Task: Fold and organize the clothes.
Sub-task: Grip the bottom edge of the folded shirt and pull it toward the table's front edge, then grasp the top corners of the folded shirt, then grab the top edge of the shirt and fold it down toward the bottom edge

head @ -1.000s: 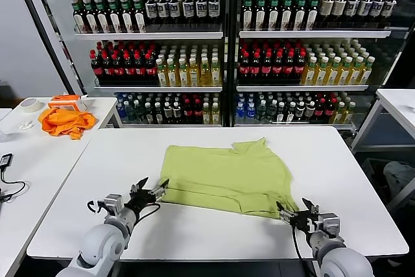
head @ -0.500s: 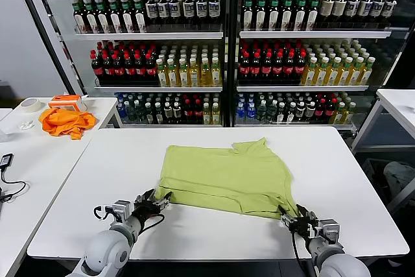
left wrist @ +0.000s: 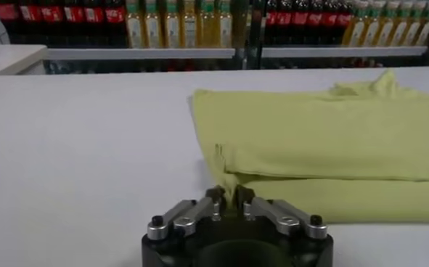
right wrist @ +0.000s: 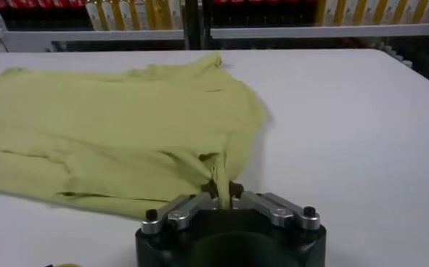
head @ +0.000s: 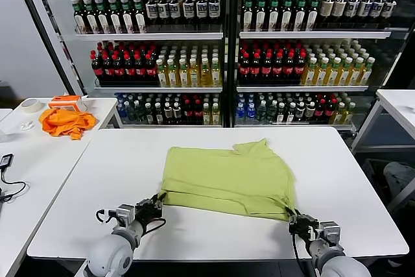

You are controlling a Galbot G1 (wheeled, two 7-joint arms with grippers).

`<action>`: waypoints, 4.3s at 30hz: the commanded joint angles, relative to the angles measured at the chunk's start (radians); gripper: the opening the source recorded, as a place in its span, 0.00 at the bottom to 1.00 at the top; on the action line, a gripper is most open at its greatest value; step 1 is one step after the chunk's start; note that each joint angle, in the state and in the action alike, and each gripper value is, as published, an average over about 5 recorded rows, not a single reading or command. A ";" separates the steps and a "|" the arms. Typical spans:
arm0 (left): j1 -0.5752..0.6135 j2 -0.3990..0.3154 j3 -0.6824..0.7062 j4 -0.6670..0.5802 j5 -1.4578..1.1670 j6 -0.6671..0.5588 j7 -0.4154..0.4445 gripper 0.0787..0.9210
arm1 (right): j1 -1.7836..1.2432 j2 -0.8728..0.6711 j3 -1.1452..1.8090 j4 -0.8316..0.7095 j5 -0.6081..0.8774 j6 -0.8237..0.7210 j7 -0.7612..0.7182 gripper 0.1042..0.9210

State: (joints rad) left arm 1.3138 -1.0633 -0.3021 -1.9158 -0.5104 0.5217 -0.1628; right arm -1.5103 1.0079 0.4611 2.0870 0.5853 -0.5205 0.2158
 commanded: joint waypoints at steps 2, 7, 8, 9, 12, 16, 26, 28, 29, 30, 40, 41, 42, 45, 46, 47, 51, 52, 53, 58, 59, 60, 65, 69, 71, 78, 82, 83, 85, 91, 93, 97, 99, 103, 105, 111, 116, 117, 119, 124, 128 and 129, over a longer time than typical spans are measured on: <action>0.242 0.040 -0.111 -0.163 0.033 -0.027 -0.022 0.01 | -0.188 -0.016 0.006 0.172 -0.057 0.008 0.004 0.03; 0.330 0.067 -0.194 -0.215 0.028 -0.035 -0.017 0.01 | -0.218 -0.016 0.002 0.174 -0.108 0.019 0.005 0.03; 0.340 0.069 -0.202 -0.221 0.027 -0.035 -0.016 0.01 | -0.220 -0.016 0.003 0.173 -0.114 0.020 0.007 0.03; 0.349 0.070 -0.206 -0.227 0.026 -0.034 -0.015 0.01 | -0.222 -0.016 0.005 0.173 -0.120 0.020 0.009 0.03; 0.360 0.067 -0.207 -0.248 0.026 -0.013 -0.015 0.01 | -0.229 -0.021 0.012 0.178 -0.140 0.014 0.010 0.04; 0.351 0.066 -0.210 -0.268 0.020 0.026 -0.013 0.06 | -0.236 -0.027 0.031 0.220 -0.141 0.000 -0.002 0.15; 0.290 0.074 -0.255 -0.356 -0.104 0.034 -0.033 0.38 | -0.190 -0.068 0.145 0.374 -0.065 -0.059 0.014 0.51; 0.271 0.077 -0.257 -0.346 -0.120 0.028 -0.030 0.44 | -0.121 -0.073 0.140 0.355 -0.034 -0.059 0.006 0.57; 0.257 0.078 -0.255 -0.333 -0.125 0.024 -0.027 0.48 | -0.073 -0.075 0.128 0.334 -0.021 -0.059 0.005 0.62; 0.238 0.080 -0.249 -0.317 -0.129 0.019 -0.023 0.51 | -0.012 -0.075 0.109 0.299 -0.006 -0.059 0.006 0.65; -0.124 0.101 -0.079 -0.003 -0.174 -0.034 0.038 0.84 | 0.529 -0.034 -0.172 -0.153 0.063 -0.060 0.030 0.88; -0.149 0.099 -0.063 0.022 -0.173 -0.039 0.040 0.86 | 0.563 -0.029 -0.187 -0.182 0.066 -0.060 0.030 0.88; -0.176 0.097 -0.046 0.048 -0.173 -0.044 0.043 0.87 | 0.596 -0.022 -0.202 -0.208 0.069 -0.059 0.030 0.88; -0.241 0.093 -0.006 0.109 -0.174 -0.046 0.051 0.88 | 0.685 0.011 -0.249 -0.288 0.078 -0.059 0.031 0.88; -0.263 0.092 0.006 0.132 -0.174 -0.047 0.055 0.88 | 0.713 0.026 -0.266 -0.319 0.079 -0.059 0.031 0.88; -0.286 0.091 0.017 0.157 -0.175 -0.048 0.059 0.88 | 0.735 0.039 -0.282 -0.350 0.078 -0.059 0.031 0.88; -0.369 0.087 0.065 0.262 -0.176 -0.055 0.084 0.88 | 0.806 0.103 -0.335 -0.487 0.074 -0.058 0.035 0.88; -0.387 0.085 0.075 0.286 -0.175 -0.058 0.092 0.88 | 0.822 0.121 -0.344 -0.525 0.074 -0.058 0.037 0.88; -0.404 0.083 0.084 0.312 -0.175 -0.063 0.101 0.88 | 0.837 0.138 -0.351 -0.560 0.072 -0.058 0.038 0.88; -0.465 0.072 0.113 0.412 -0.162 -0.075 0.140 0.88 | 0.883 0.203 -0.370 -0.699 0.037 -0.048 0.045 0.88; -0.474 0.070 0.117 0.429 -0.159 -0.074 0.145 0.88 | 0.889 0.212 -0.374 -0.720 0.028 -0.043 0.045 0.88; -0.483 0.067 0.120 0.446 -0.155 -0.073 0.150 0.88 | 0.892 0.219 -0.378 -0.736 0.023 -0.037 0.045 0.88; -0.505 0.060 0.128 0.489 -0.152 -0.072 0.183 0.88 | 0.909 0.247 -0.387 -0.799 0.008 -0.013 0.038 0.88; -0.515 0.050 0.137 0.504 -0.143 -0.075 0.193 0.88 | 0.913 0.266 -0.391 -0.834 -0.004 0.002 0.025 0.88; -0.519 0.045 0.139 0.516 -0.136 -0.076 0.194 0.88 | 0.912 0.270 -0.392 -0.842 -0.005 0.008 0.025 0.88; -0.507 0.045 0.129 0.513 -0.129 -0.064 0.198 0.88 | 0.908 0.273 -0.395 -0.851 0.000 0.044 0.022 0.88; -0.503 0.045 0.128 0.509 -0.125 -0.064 0.200 0.88 | 0.915 0.279 -0.396 -0.854 0.001 0.051 0.025 0.88; -0.504 0.044 0.128 0.510 -0.123 -0.064 0.200 0.88 | 0.916 0.280 -0.398 -0.854 0.001 0.047 0.026 0.88; -0.504 0.042 0.129 0.511 -0.120 -0.066 0.200 0.88 | 0.915 0.281 -0.400 -0.854 0.001 0.039 0.027 0.86; -0.496 0.038 0.131 0.509 -0.120 -0.073 0.207 0.77 | 0.913 0.281 -0.400 -0.849 0.001 0.017 0.028 0.67; -0.490 0.037 0.130 0.504 -0.121 -0.073 0.208 0.70 | 0.914 0.281 -0.398 -0.848 0.001 0.013 0.028 0.60; -0.478 0.035 0.128 0.489 -0.124 -0.074 0.209 0.56 | 0.914 0.282 -0.398 -0.846 0.001 0.010 0.029 0.46; -0.474 0.032 0.127 0.486 -0.124 -0.074 0.209 0.50 | 0.911 0.282 -0.398 -0.839 0.000 0.008 0.031 0.39; -0.467 0.026 0.124 0.481 -0.124 -0.076 0.209 0.35 | 0.902 0.280 -0.397 -0.821 -0.002 0.012 0.029 0.25; -0.464 0.024 0.123 0.477 -0.125 -0.079 0.210 0.29 | 0.897 0.277 -0.396 -0.811 -0.005 0.024 0.024 0.18; -0.462 0.031 0.111 0.465 -0.147 -0.125 0.199 0.09 | 0.855 0.244 -0.384 -0.707 -0.049 0.066 -0.003 0.01; -0.411 0.059 0.089 0.386 -0.179 -0.140 0.192 0.01 | 0.788 0.201 -0.364 -0.539 -0.024 0.044 0.011 0.01; -0.395 0.063 0.083 0.363 -0.183 -0.145 0.189 0.01 | 0.774 0.193 -0.359 -0.504 -0.015 0.036 0.018 0.01; -0.363 0.068 0.070 0.312 -0.191 -0.159 0.183 0.01 | 0.738 0.173 -0.347 -0.432 0.001 0.016 0.033 0.01; -0.289 0.082 0.045 0.235 -0.200 -0.184 0.177 0.01 | 0.622 0.125 -0.319 -0.314 0.006 -0.008 0.049 0.01; -0.207 0.099 0.019 0.174 -0.200 -0.192 0.178 0.01 | 0.520 0.099 -0.297 -0.247 0.005 -0.010 0.052 0.01; -0.189 0.101 0.010 0.158 -0.199 -0.192 0.178 0.01 | 0.498 0.095 -0.292 -0.231 0.005 -0.010 0.054 0.01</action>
State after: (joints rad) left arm 0.9956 -0.9790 -0.2581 -1.6270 -0.6959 0.3533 0.0180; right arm -0.7849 1.1767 0.1259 1.5988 0.5793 -0.5129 0.2518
